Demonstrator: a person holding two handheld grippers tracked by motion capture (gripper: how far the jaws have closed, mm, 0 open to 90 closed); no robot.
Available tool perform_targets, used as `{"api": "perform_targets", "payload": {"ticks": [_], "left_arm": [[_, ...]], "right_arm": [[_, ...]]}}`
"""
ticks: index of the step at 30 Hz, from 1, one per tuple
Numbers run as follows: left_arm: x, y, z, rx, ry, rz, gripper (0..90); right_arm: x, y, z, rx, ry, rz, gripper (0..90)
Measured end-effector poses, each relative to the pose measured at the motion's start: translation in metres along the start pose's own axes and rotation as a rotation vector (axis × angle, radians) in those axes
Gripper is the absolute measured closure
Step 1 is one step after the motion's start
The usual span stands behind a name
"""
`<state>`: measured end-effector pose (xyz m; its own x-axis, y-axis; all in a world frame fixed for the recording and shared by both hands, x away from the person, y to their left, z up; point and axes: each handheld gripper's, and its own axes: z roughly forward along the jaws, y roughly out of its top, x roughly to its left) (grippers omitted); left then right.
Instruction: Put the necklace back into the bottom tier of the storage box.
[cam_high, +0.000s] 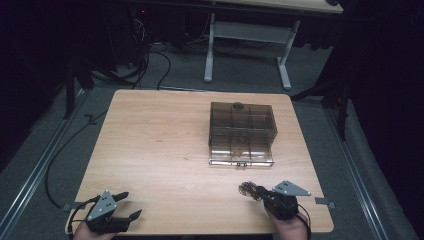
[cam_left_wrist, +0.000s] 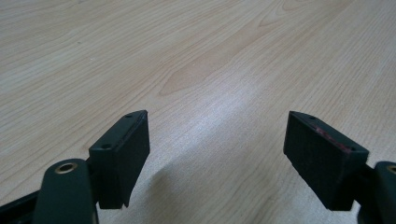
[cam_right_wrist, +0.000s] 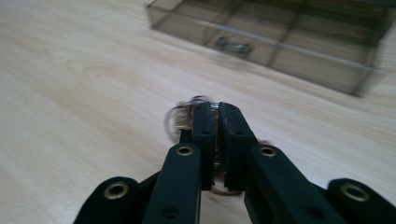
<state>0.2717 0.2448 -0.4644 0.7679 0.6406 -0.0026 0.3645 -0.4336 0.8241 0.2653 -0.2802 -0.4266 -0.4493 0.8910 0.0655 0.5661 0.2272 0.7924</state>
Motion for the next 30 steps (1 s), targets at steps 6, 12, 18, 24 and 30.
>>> {"api": "perform_targets", "payload": {"ticks": [6, 12, 18, 24, 30], "left_arm": [[0.000, 0.000, 0.000, -0.002, 0.001, 0.001, 22.9], [0.000, 0.000, 0.000, -0.003, -0.001, 0.001, 22.9], [0.000, 0.000, -0.001, -0.005, -0.002, 0.001, 22.9], [0.000, 0.000, -0.001, -0.006, -0.008, 0.004, 22.9], [0.000, 0.000, -0.001, -0.005, -0.014, 0.006, 22.9]], "right_arm": [[-0.020, -0.009, 0.000, 0.074, -0.073, 0.056, 82.4], [-0.026, -0.012, 0.003, 0.155, -0.111, 0.067, 78.1], [-0.031, 0.001, 0.001, 0.239, -0.127, 0.077, 75.4], [-0.030, 0.008, 0.003, 0.324, -0.139, 0.061, 74.6], [-0.032, 0.014, 0.006, 0.411, -0.133, 0.054, 74.0]]}}
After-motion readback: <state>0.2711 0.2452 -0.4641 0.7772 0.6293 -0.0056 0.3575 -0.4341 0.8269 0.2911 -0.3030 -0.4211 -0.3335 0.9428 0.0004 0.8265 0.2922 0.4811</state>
